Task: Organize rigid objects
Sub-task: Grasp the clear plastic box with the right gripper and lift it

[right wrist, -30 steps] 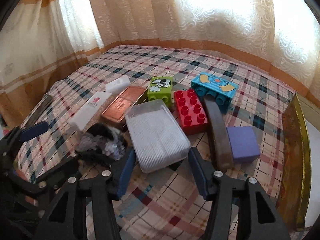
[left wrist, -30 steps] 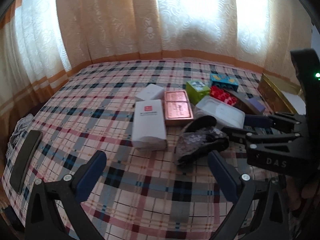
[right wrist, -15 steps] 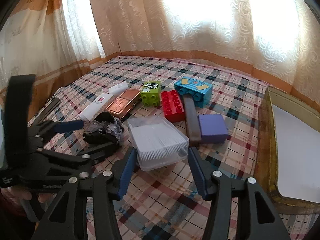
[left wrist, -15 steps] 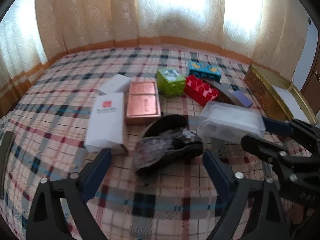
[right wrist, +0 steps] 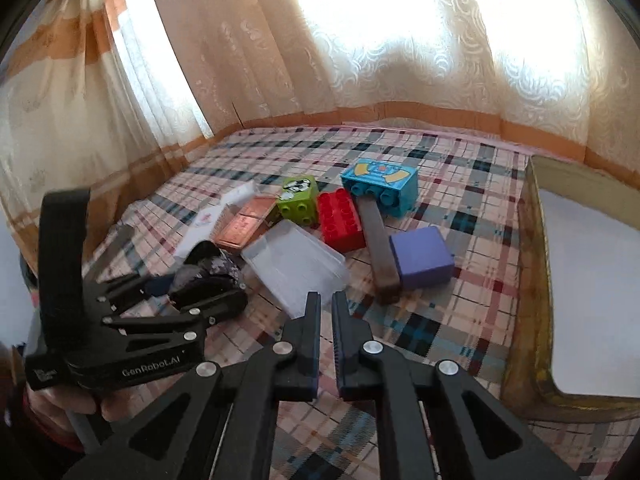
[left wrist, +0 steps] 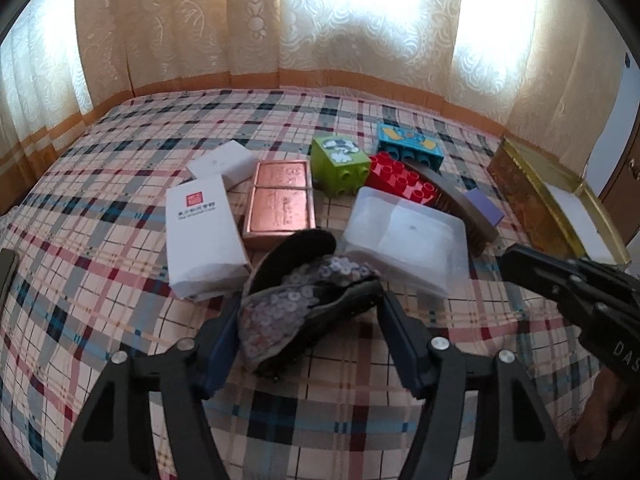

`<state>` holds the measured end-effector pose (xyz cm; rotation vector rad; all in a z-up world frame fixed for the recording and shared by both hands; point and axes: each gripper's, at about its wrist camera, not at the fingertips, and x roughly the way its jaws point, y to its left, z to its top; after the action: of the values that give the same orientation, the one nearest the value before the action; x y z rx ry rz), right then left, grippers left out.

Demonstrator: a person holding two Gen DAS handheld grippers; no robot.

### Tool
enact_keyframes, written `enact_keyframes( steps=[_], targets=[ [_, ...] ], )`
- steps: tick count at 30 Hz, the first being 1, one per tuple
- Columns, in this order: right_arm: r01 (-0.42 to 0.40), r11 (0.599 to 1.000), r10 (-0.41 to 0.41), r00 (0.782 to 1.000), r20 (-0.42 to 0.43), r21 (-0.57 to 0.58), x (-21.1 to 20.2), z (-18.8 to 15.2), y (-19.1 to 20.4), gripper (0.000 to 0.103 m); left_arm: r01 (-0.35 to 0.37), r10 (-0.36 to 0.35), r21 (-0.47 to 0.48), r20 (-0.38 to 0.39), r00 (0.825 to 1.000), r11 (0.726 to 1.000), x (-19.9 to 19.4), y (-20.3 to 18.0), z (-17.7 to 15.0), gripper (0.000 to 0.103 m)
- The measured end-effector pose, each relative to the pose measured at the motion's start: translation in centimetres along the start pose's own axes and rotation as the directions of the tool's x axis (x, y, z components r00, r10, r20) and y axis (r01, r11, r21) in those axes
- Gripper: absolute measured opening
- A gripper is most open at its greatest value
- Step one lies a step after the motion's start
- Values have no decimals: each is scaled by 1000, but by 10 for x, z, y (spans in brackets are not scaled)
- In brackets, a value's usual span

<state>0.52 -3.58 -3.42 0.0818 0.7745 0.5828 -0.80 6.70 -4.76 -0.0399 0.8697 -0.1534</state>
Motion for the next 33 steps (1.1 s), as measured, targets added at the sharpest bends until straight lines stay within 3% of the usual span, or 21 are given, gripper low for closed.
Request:
enact_keyframes(
  steps=[3, 5, 6, 7, 8, 14, 17, 21, 27, 30, 33],
  targets=[
    [-19, 1000, 19, 1000, 17, -12, -3, -1, 5, 12, -50, 49, 8, 47, 998, 999, -11, 3, -2, 66],
    [-22, 999, 22, 1000, 1, -36, 2, -2, 10, 32, -75, 75, 5, 68, 995, 997, -17, 8, -2, 66],
    [-19, 999, 19, 1000, -10, -46, 5, -3, 12, 54, -78, 78, -3, 77, 994, 997, -20, 12, -2, 66],
    [-18, 998, 18, 1000, -10, -56, 7, -4, 15, 69, -74, 74, -13, 84, 994, 997, -23, 16, -1, 66],
    [-20, 998, 20, 1000, -1, -62, 7, -4, 17, 70, -67, 68, -23, 94, 993, 998, -27, 21, 0, 66],
    [37, 987, -28, 998, 56, -158, 13, 16, 29, 70, -92, 98, -48, 148, 984, 995, -42, 38, 6, 66],
    [-32, 982, 35, 999, 14, -188, 31, 25, 32, 70, -94, 104, -68, 171, 980, 993, -51, 47, 8, 66],
    [22, 962, -33, 999, -37, -274, 59, 30, 42, 70, -109, 122, -79, 184, 975, 991, -58, 56, 9, 66],
    [-26, 960, -23, 985, -171, -279, 81, 26, 40, 70, -117, 136, -111, 179, 974, 987, -56, 66, 10, 66],
    [7, 959, -52, 987, -151, -282, 79, 23, 42, 58, -120, 138, -115, 171, 975, 986, -53, 64, 10, 66],
    [19, 964, -60, 987, -148, -265, 78, 21, 41, 58, -113, 130, -115, 161, 978, 987, -51, 60, 9, 66]
  ],
)
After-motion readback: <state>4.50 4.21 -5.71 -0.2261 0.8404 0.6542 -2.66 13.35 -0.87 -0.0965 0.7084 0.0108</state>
